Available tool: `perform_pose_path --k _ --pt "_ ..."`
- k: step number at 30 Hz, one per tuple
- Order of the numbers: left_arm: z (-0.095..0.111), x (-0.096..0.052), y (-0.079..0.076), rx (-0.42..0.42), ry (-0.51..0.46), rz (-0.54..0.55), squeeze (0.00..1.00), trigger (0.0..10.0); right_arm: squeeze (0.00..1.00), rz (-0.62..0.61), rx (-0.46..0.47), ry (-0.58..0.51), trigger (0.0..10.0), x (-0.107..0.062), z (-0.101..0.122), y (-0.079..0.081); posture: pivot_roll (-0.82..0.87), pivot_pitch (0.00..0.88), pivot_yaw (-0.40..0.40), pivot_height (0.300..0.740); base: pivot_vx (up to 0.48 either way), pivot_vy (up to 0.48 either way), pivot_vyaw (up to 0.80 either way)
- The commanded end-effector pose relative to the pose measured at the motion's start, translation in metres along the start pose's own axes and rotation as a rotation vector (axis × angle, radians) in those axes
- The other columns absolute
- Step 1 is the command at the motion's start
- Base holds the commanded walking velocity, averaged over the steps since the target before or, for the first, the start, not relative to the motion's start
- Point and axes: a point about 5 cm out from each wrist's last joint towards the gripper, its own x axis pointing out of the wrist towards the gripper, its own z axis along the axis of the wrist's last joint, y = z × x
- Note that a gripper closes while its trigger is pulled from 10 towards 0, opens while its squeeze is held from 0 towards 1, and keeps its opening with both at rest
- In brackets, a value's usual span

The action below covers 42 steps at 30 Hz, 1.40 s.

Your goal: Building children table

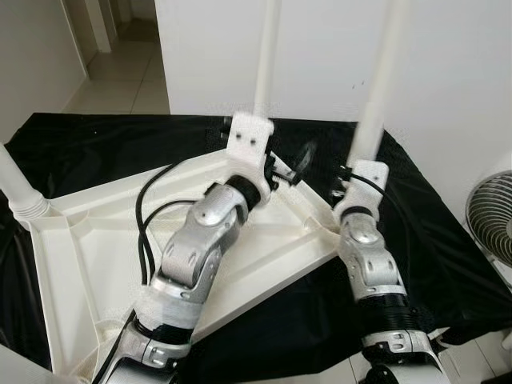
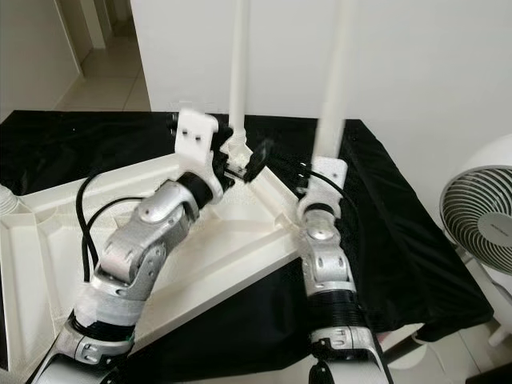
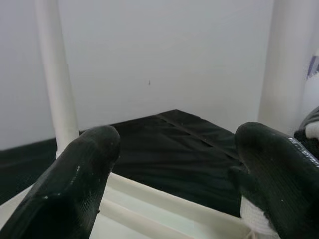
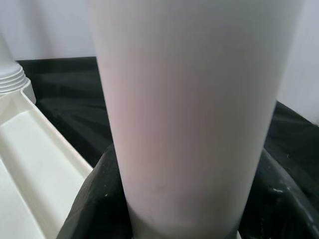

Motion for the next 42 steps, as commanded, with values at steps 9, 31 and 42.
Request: perform_pose_path --k 9,31,42 --pt "-0.051 -0.011 -0.021 0.065 0.171 -0.141 0.00 10.0 0.00 -0.018 0.012 -0.074 10.0 0.001 0.013 -0.016 0.02 0.005 -0.034 0.740 0.000 0.000 0.00" --pt "-0.120 -0.020 -0.070 0.142 0.541 -0.350 0.00 10.0 0.00 -0.055 -0.010 -0.089 10.0 0.003 0.020 -0.021 0.01 0.016 -0.026 0.740 0.000 0.000 0.00" --pt "-0.124 -0.009 -0.067 0.104 0.588 -0.281 0.00 0.0 0.00 -0.073 -0.022 -0.085 10.0 0.002 0.020 -0.021 0.00 0.040 -0.012 0.740 0.000 0.000 0.00"
